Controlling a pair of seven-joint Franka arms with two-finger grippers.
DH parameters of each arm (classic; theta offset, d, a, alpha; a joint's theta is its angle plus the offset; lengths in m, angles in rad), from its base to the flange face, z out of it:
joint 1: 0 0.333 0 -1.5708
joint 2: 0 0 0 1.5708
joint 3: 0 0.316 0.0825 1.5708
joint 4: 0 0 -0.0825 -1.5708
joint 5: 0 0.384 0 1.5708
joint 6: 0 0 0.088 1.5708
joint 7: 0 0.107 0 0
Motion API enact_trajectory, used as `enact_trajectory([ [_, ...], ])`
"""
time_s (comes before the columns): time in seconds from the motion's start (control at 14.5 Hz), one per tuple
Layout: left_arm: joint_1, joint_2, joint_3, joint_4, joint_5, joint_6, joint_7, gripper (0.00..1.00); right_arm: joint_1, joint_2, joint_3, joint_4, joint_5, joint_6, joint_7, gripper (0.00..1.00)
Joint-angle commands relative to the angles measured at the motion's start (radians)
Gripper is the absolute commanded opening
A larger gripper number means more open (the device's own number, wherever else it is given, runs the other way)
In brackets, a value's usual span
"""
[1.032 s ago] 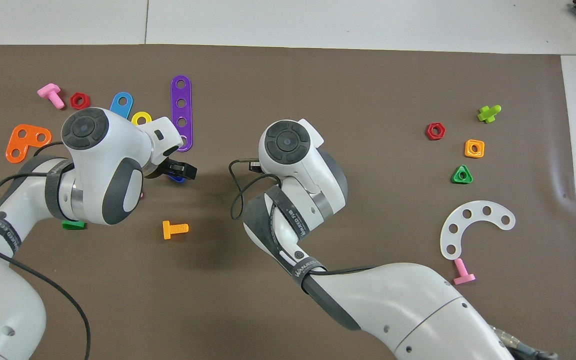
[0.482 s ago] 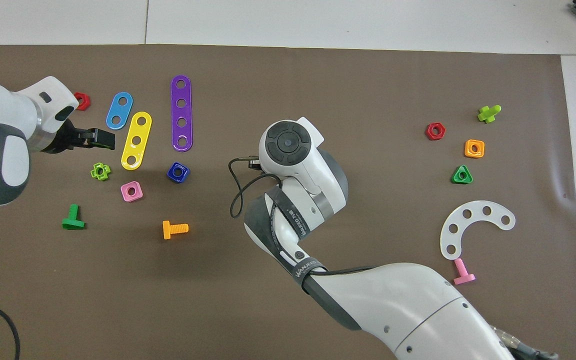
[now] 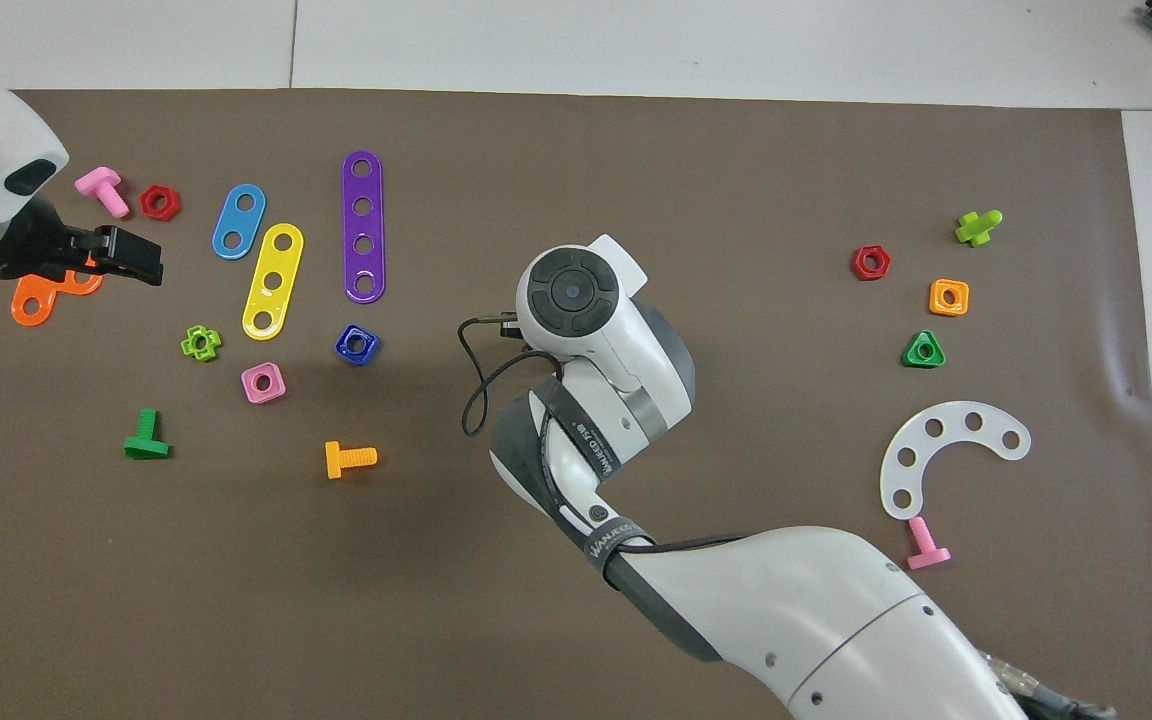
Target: Unscrew and place screws in storage area
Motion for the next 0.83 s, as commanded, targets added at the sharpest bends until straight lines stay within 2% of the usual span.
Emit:
enact_trajectory([
  [0.0, -0.010, -0.024, -0.002, 0.027, 0.028, -0.053, -0.006, 1.00, 0.005, -0.017, -0.013, -0.004, -0.025, -0.007, 0.050, 0.00],
  [0.14, -0.011, -0.059, -0.005, 0.026, 0.027, -0.073, -0.006, 1.00, -0.025, -0.112, -0.036, -0.037, -0.041, -0.061, 0.053, 0.00],
  [0.21, -0.011, -0.075, -0.006, 0.026, 0.027, -0.083, -0.006, 1.00, -0.068, -0.190, -0.042, -0.088, -0.043, -0.072, 0.038, 0.00],
  [0.41, -0.016, -0.121, -0.010, 0.021, 0.028, -0.134, -0.006, 1.00, -0.243, -0.418, -0.039, -0.325, -0.026, -0.063, -0.158, 0.00],
  [0.55, -0.018, -0.135, -0.011, 0.015, 0.028, -0.155, -0.007, 1.00, -0.347, -0.491, -0.037, -0.419, 0.003, -0.057, -0.296, 0.00],
  [0.76, -0.027, -0.150, -0.010, -0.015, 0.031, -0.157, -0.010, 1.00, -0.442, -0.515, -0.039, -0.511, 0.129, -0.017, -0.488, 0.00],
])
